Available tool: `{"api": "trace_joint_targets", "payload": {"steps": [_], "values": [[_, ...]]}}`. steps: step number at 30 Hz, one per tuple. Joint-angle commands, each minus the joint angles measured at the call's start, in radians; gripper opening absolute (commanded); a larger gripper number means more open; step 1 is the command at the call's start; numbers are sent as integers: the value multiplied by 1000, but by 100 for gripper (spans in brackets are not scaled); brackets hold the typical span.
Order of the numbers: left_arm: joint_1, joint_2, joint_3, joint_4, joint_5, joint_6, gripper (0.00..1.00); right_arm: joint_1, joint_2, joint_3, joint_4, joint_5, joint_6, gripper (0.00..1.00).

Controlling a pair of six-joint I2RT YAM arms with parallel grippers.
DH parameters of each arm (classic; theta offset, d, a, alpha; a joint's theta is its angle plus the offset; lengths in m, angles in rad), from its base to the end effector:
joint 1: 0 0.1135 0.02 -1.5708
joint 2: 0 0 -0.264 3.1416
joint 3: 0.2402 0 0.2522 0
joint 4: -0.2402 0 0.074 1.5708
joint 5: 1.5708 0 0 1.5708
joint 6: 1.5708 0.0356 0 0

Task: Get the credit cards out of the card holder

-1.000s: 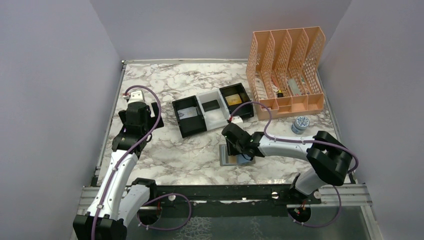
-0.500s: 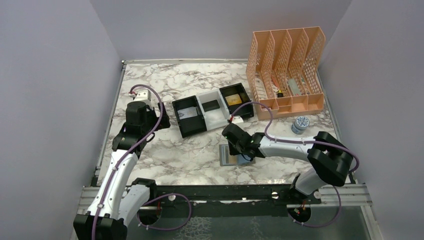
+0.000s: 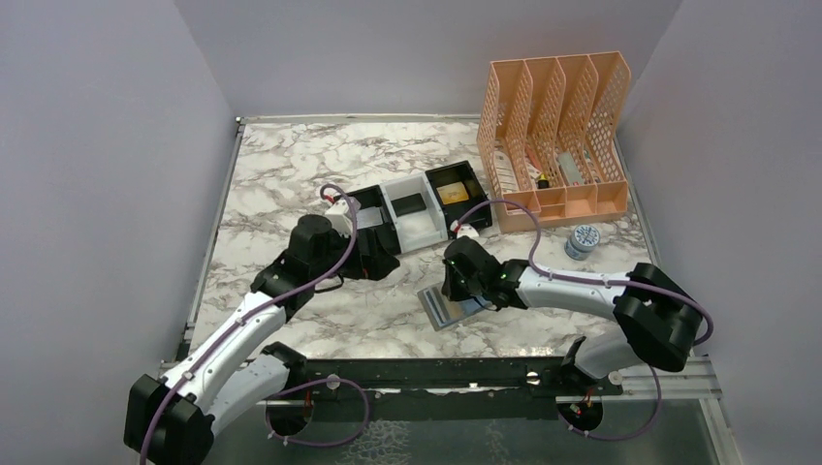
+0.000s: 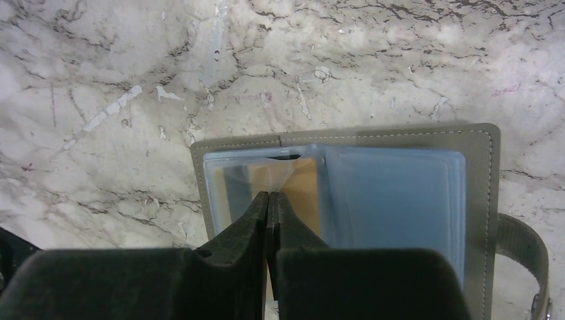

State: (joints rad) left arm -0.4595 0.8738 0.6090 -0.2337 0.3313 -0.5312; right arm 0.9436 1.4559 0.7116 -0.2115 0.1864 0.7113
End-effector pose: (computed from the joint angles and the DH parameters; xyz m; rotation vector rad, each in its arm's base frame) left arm 0.1716 -0.0978 0.2582 0.1376 2.1757 -0.9318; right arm 0.1658 0.2175 0.1649 -0.2210 2.5499 0.4363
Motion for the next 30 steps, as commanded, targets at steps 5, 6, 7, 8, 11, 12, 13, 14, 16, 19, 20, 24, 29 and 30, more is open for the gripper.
{"api": "trace_joint_targets", "payload": {"steps": [5, 6, 7, 8, 11, 12, 13, 14, 16, 19, 20, 24, 29, 30], "values": [[-143, 90, -98, 262, 27, -160, 92, -72, -61, -56, 141, -192, 8, 3], [-166, 111, -101, 274, 9, -168, 92, -81, -61, -60, 147, -207, 8, 3], [-197, 130, -106, 292, -6, -180, 91, -91, -61, -63, 152, -221, 8, 3], [-220, 147, -114, 314, -24, -197, 91, -99, -61, -68, 157, -233, 7, 3], [-284, 203, -140, 402, -84, -261, 87, -126, -63, -86, 181, -269, 6, 3], [-304, 226, -146, 436, -104, -282, 85, -134, -63, -92, 186, -280, 5, 3], [-326, 248, -149, 464, -124, -301, 83, -140, -61, -96, 189, -287, 5, 3], [-347, 275, -148, 482, -150, -318, 81, -145, -59, -99, 190, -290, 5, 3], [-389, 328, -138, 498, -207, -349, 76, -156, -57, -109, 200, -304, 5, 3], [-442, 400, -125, 527, -275, -401, 71, -174, -57, -124, 220, -331, 10, 3], [-457, 418, -127, 548, -291, -420, 71, -180, -56, -129, 226, -340, 11, 3], [-483, 482, -132, 626, -329, -481, 68, -200, -51, -142, 239, -361, 14, 3], [-492, 509, -124, 644, -353, -497, 64, -222, -61, -163, 263, -396, 19, 3], [-493, 511, -125, 648, -356, -499, 62, -227, -63, -167, 269, -402, 20, 3]]}}
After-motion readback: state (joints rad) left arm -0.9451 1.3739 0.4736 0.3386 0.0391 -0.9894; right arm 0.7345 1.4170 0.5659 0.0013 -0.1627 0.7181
